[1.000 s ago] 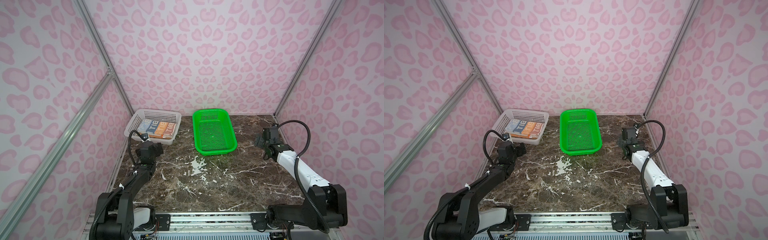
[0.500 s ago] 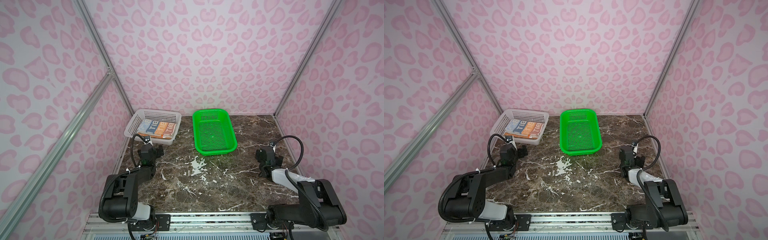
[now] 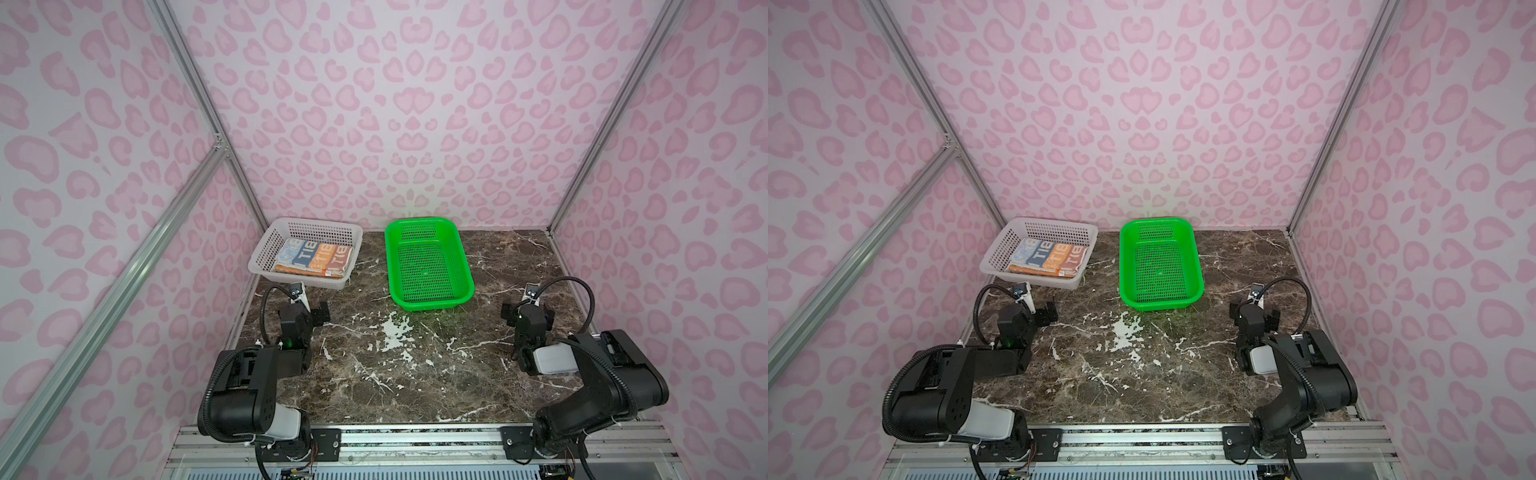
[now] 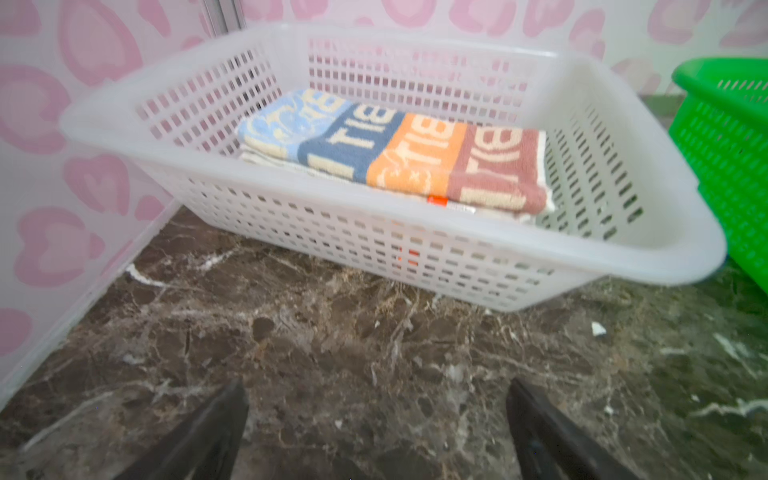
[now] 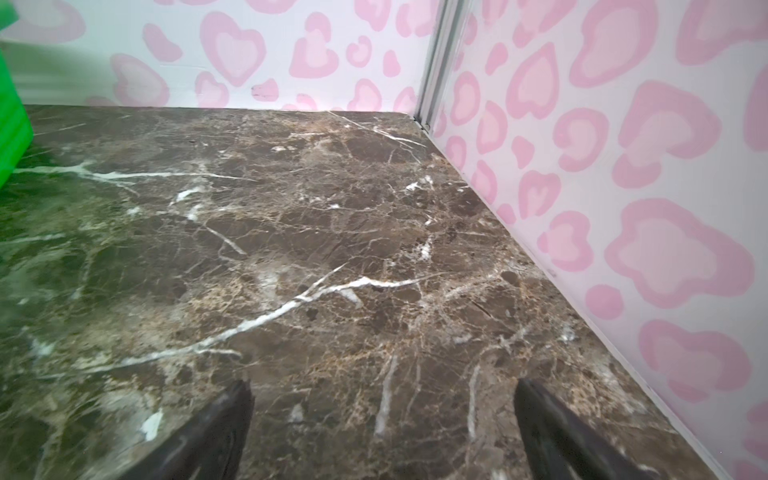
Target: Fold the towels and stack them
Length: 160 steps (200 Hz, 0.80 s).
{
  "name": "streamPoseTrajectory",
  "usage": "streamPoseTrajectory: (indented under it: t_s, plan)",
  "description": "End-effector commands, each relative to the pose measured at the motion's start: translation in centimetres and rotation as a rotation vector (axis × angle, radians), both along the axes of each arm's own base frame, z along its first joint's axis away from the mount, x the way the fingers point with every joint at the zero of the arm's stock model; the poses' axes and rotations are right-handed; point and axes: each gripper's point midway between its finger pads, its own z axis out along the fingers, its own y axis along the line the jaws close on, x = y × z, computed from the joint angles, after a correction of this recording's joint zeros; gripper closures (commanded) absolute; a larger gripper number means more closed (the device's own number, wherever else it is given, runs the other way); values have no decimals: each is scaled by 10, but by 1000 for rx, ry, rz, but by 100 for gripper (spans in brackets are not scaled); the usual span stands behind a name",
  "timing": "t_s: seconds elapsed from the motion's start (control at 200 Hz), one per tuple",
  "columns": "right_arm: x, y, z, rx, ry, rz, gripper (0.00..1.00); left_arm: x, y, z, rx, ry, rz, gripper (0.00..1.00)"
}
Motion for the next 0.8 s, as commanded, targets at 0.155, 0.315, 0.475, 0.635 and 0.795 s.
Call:
streamPoseTrajectory:
  t_s: [0.155,0.315,0.475,0.635,0.795]
  plan:
    - [11,-7,18,38,-62,-5,0,6,2,22,16,-86,28,2]
    - [11,-6,18,38,-64,-5,0,7,1,22,17,-86,25,2]
    - [11,-7,19,38,-64,-7,0,7,1,22,26,-83,30,2]
    - [12,-7,19,38,-66,-7,0,8,1,21,25,-80,31,2]
    - [12,-7,19,38,-65,-6,0,7,0,21,27,-81,29,2]
